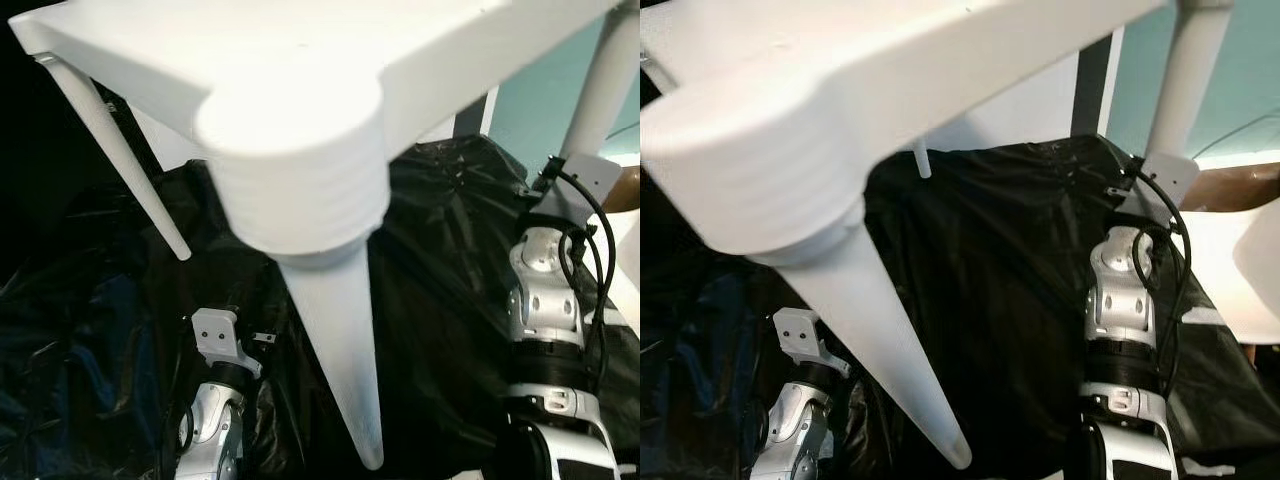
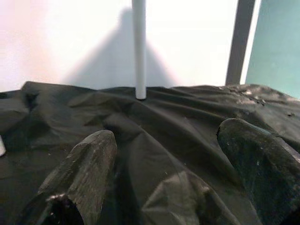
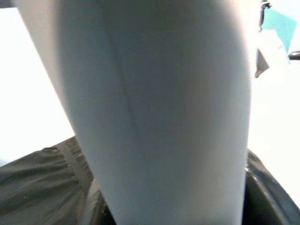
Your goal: Building children table
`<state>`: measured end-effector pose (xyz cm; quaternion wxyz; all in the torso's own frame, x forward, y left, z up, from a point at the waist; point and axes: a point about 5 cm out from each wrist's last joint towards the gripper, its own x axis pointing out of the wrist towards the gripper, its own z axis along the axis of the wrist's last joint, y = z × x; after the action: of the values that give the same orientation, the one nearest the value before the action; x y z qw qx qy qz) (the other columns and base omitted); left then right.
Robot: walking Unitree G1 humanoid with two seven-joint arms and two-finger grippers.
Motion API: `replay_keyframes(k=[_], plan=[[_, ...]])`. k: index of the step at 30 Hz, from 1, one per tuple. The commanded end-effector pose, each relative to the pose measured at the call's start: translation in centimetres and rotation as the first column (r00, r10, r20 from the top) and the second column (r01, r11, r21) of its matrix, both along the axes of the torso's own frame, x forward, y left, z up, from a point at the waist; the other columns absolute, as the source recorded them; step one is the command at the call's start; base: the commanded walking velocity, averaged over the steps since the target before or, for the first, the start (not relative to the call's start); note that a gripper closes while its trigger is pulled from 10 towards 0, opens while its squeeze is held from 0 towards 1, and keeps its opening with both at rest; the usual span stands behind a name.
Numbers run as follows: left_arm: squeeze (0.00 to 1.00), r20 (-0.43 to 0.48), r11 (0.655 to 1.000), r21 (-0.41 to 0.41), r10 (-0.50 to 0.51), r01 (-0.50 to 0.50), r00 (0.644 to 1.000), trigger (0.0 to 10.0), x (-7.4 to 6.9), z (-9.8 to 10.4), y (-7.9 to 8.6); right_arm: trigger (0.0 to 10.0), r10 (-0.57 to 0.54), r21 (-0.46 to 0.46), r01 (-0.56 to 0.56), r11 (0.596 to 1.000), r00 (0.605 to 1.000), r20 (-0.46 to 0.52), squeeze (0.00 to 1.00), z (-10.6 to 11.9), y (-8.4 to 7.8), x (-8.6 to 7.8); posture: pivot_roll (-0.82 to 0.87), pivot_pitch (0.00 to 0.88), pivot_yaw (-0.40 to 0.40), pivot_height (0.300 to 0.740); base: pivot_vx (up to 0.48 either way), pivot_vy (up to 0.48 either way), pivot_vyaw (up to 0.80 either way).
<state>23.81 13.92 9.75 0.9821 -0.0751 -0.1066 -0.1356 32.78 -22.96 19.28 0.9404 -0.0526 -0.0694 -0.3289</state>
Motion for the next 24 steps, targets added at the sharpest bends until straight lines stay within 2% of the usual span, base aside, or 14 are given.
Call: replay_keyframes(k=[1,2,4,5,6,7,10,11,14,15,19,22,23,24], plan=[[0.0,-0.042,0.993,-0.003,0.114,-0.114,0.993,10.0,0.1,-0.5,0.8,10.0,-0.039,0.084,0.063,0.994,0.964,-0.262,0.0,-6.8,-0.7,-1.4,-0.03,0.0,0.135,0.74,0.0,0.0,0.0],[0.0,-0.042,0.994,-0.002,0.11,-0.111,0.993,10.0,0.0,-0.5,0.8,10.0,-0.058,0.083,0.082,0.993,0.964,-0.259,0.35,-6.7,-1.0,-1.4,-0.03,0.0,0.139,0.74,0.0,0.0,0.0],[0.0,-0.042,0.994,-0.002,0.11,-0.111,0.993,10.0,0.0,-0.5,0.8,10.0,-0.058,0.083,0.082,0.993,0.964,-0.259,0.35,-6.7,-1.0,-1.4,-0.03,0.0,0.139,0.74,0.0,0.0,0.0],[0.0,-0.04,0.995,0.002,0.105,-0.105,0.994,10.0,0.0,-0.5,0.7,10.0,-0.079,0.08,0.102,0.992,0.965,-0.25,1.0,-6.4,-1.5,-1.3,-0.03,0.0,0.142,0.74,0.0,0.0,0.0],[0.0,-0.038,0.995,0.006,0.1,-0.1,0.994,10.0,0.0,-0.4,0.7,10.0,-0.101,0.071,0.121,0.99,0.966,-0.238,1.0,-6.1,-1.9,-1.1,-0.03,0.0,0.144,0.74,0.0,0.0,0.0],[0.0,-0.036,0.995,0.009,0.098,-0.097,0.995,10.0,0.0,-0.4,0.7,10.0,-0.116,0.068,0.135,0.989,0.967,-0.227,0.9,-5.6,-2.4,-0.9,-0.03,0.0,0.145,0.74,0.0,0.0,0.0],[0.0,-0.037,0.995,0.015,0.097,-0.096,0.995,10.0,0.0,-0.3,0.7,10.0,-0.122,0.068,0.138,0.988,0.971,-0.207,0.89,-5.1,-2.8,-0.6,-0.03,0.0,0.147,0.74,0.0,0.0,0.0],[0.0,-0.037,0.995,0.018,0.096,-0.095,0.995,10.0,0.0,-0.3,0.7,10.0,-0.11,0.073,0.126,0.989,0.974,-0.196,0.36,-4.9,-2.8,-0.6,-0.03,0.0,0.147,0.74,0.0,0.0,0.0],[0.0,-0.037,0.995,0.022,0.095,-0.094,0.995,10.0,-0.1,-0.3,0.7,10.0,-0.097,0.076,0.112,0.991,0.978,-0.182,0.36,-4.7,-2.7,-0.6,-0.03,0.0,0.147,0.74,0.0,0.0,0.0],[0.0,-0.037,0.995,0.022,0.095,-0.094,0.995,10.0,-0.1,-0.3,0.7,10.0,-0.095,0.076,0.111,0.991,0.979,-0.179,0.0,-4.7,-2.7,-0.6,-0.02,0.0,0.148,0.74,0.0,0.0,0.0],[0.0,-0.038,0.995,0.023,0.097,-0.096,0.995,10.0,-0.2,-0.4,0.8,10.0,-0.084,0.073,0.099,0.992,0.98,-0.181,0.0,-4.9,-2.3,-0.9,-0.02,0.0,0.149,0.74,0.0,0.0,0.0],[0.0,-0.039,0.994,0.022,0.106,-0.105,0.994,10.0,-0.4,-0.4,0.9,10.0,0.02,0.009,-0.019,1.0,0.984,-0.176,0.0,-5.5,-0.1,-2.8,-0.02,0.0,0.146,0.74,0.0,0.0,0.0],[0.0,-0.039,0.994,0.022,0.106,-0.105,0.994,10.0,-0.4,-0.4,0.9,10.0,0.02,0.009,-0.019,1.0,0.984,-0.176,0.0,-5.5,-0.1,-2.8,-0.02,0.0,0.146,0.74,0.0,0.0,0.0],[0.0,-0.039,0.994,0.022,0.11,-0.109,0.993,10.0,-0.5,-0.4,1.0,10.0,0.07,-0.035,-0.076,0.997,0.985,-0.157,0.0,-5.3,0.8,-3.8,-0.03,0.0,0.146,0.74,0.0,0.0,0.0]])
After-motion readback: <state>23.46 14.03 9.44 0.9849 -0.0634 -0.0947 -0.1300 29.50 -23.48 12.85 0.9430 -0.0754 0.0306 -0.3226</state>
